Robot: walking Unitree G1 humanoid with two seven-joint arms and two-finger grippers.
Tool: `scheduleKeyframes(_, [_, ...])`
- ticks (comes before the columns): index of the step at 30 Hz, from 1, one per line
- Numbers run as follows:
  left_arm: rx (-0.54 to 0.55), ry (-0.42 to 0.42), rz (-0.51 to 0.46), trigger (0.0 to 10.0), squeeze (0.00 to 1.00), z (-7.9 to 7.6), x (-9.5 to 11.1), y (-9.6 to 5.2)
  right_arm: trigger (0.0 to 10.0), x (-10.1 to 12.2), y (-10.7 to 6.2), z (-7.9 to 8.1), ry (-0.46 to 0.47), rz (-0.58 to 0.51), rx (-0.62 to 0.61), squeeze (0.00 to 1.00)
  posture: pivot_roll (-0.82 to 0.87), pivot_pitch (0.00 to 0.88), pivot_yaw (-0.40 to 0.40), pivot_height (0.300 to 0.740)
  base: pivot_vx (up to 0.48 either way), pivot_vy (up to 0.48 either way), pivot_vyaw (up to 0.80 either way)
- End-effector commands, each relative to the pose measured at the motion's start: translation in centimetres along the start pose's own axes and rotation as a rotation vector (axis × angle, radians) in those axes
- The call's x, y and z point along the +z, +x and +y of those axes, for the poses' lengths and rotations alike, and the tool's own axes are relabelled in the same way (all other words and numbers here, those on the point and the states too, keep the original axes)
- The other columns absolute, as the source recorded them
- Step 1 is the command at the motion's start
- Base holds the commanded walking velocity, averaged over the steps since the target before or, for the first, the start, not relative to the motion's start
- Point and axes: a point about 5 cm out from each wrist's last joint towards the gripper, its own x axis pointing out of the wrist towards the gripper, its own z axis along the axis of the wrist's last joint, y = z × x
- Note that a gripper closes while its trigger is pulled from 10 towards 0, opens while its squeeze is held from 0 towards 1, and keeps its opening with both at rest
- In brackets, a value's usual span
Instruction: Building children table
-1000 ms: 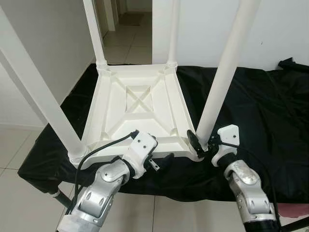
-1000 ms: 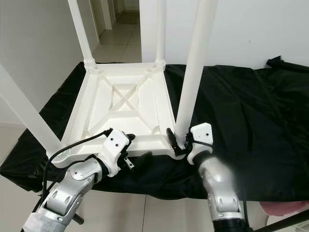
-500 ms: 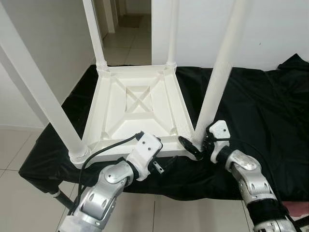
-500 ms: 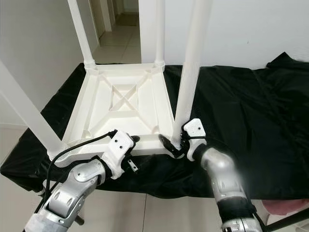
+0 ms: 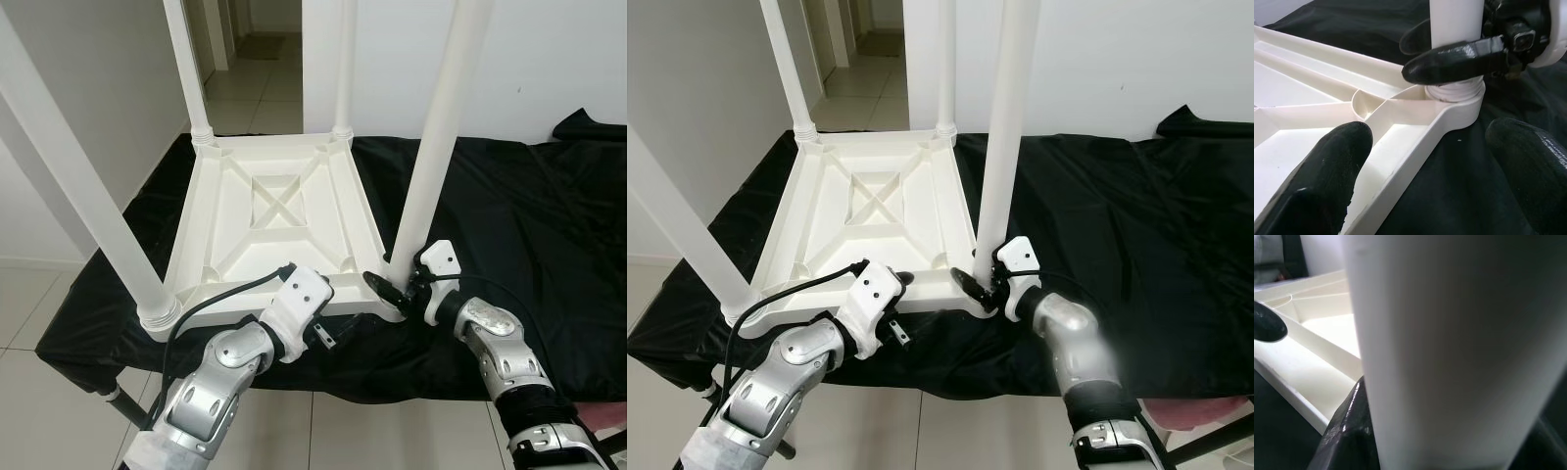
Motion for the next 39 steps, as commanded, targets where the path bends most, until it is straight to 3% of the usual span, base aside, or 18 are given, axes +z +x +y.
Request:
scheduleKeyframes(1, [0.023, 0.027, 0.015, 10.0, 0.0, 0.2, -0.2, 0.2, 0.0, -0.6, -0.1, 0.2, -0.003, 0.013, 0.016, 0.0, -0.03, 0.0, 0.051, 0.74, 0.0, 0.0, 0.0])
scheduleKeyframes(5, [0.048, 0.045, 0.019, 10.0, 0.0, 0.5, 0.0, 0.6, 0.0, -0.6, -0.2, 0.1, 0.012, 0.012, 0.007, 0.0, -0.04, 0.0, 0.048, 0.74, 0.0, 0.0, 0.0])
scheduleKeyframes(6, [0.054, 0.053, 0.022, 10.0, 0.0, 0.5, 0.0, 0.7, 6.4, -0.5, -0.2, 0.0, 0.014, 0.012, 0.005, 0.0, -0.04, 0.0, 0.042, 0.74, 0.0, 0.0, 0.0])
scheduleKeyframes(7, [0.06, 0.063, 0.02, 10.0, 0.0, 0.5, 0.1, 0.7, 10.0, -0.4, -0.2, 0.0, 0.025, 0.011, -0.004, 0.0, -0.05, 0.0, 0.04, 0.74, 0.0, 0.0, 0.0])
scheduleKeyframes(13, [0.072, 0.066, 0.014, 10.0, 0.0, 0.6, 0.2, 0.8, 10.0, -0.2, -0.2, 0.2, 0.029, 0.017, -0.025, 0.0, -0.05, 0.0, 0.037, 0.74, 0.0, 0.0, 0.0])
scheduleKeyframes(19, [0.087, 0.043, 0.011, 10.0, 0.0, 0.5, 0.0, 0.5, 10.0, 0.1, -0.4, 2.5, 0.032, -0.003, -0.208, 0.0, -0.08, 0.045, 0.047, 0.74, 0.0, 0.0, 0.0])
scheduleKeyframes(23, [0.085, 0.043, 0.012, 10.0, 0.0, 0.5, 0.0, 0.5, 10.0, 0.1, -0.5, 2.9, 0.033, -0.007, -0.231, 0.0, -0.08, 0.045, 0.047, 0.74, 0.0, 0.0, 0.0])
scheduleKeyframes(25, [0.086, 0.04, 0.011, 10.0, 0.0, 0.8, 0.0, 0.7, 10.0, -0.3, -1.4, 4.3, 0.106, -0.004, -0.449, 0.0, -0.1, 0.063, 0.053, 0.74, 0.0, 0.0, 0.0])
scheduleKeyframes(27, [0.089, 0.038, 0.009, 10.0, 0.0, 1.0, 0.0, 0.9, 10.0, -0.4, -2.3, 5.0, 0.129, 0.013, -0.585, 0.0, -0.11, 0.067, 0.054, 0.74, 0.0, 0.0, 0.0])
scheduleKeyframes(33, [0.088, 0.046, 0.003, 10.0, 0.0, 0.9, 0.2, 1.1, 10.0, -0.4, -3.0, 5.4, 0.161, 0.025, -0.686, 0.0, -0.11, 0.068, 0.049, 0.74, 0.0, 0.0, 0.0])
scheduleKeyframes(39, [0.091, 0.048, 0.0, 10.0, 0.0, 1.0, 0.2, 1.0, 10.0, -0.1, -2.7, 6.2, 0.15, 0.048, -0.692, 0.0, -0.12, 0.073, 0.046, 0.74, 0.0, 0.0, 0.0])
